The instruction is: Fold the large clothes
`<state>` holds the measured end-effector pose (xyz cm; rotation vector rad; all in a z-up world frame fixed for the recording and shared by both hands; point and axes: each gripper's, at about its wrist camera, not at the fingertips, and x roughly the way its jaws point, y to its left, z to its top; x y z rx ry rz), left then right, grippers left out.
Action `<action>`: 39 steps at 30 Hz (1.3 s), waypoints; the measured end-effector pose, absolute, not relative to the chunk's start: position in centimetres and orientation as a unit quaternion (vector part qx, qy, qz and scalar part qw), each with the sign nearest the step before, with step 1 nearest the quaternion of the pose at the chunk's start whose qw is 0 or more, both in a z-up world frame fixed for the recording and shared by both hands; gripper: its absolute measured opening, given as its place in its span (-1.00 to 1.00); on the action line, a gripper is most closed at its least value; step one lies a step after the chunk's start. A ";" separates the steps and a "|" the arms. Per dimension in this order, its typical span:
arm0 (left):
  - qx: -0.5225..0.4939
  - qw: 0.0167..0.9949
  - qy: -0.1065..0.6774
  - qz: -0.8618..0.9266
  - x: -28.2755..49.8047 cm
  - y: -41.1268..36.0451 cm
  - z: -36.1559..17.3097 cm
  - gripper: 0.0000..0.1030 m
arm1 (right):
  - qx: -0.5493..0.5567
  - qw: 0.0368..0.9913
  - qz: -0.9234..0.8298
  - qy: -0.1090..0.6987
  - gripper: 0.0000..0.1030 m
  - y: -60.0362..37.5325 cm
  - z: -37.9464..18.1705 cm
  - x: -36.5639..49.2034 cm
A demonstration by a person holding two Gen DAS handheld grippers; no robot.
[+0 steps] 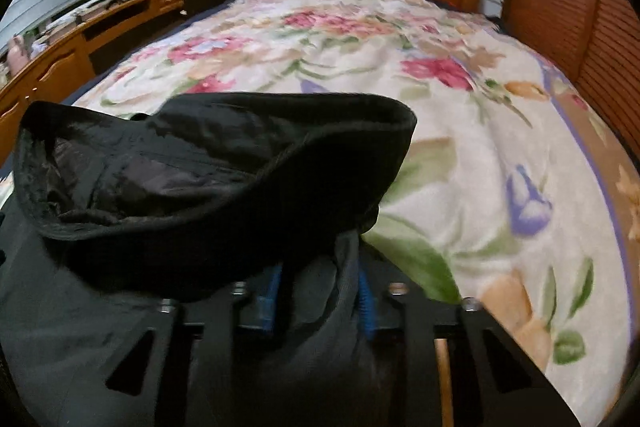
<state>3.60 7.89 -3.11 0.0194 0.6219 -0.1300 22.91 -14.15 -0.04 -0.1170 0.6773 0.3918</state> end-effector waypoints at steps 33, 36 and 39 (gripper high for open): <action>0.005 0.960 0.277 -0.037 2.2 8.2 -3.4 0.58 | -0.070 0.955 0.077 0.277 0.20 -13.7 1.8 18.3; 0.007 0.961 0.275 -0.034 2.2 8.3 -3.4 0.58 | -0.094 0.948 0.118 0.279 0.19 -12.5 1.3 15.3; 0.011 0.962 0.273 -0.030 2.0 8.1 -3.5 0.59 | -0.106 0.941 0.161 0.278 0.19 -11.3 0.3 11.4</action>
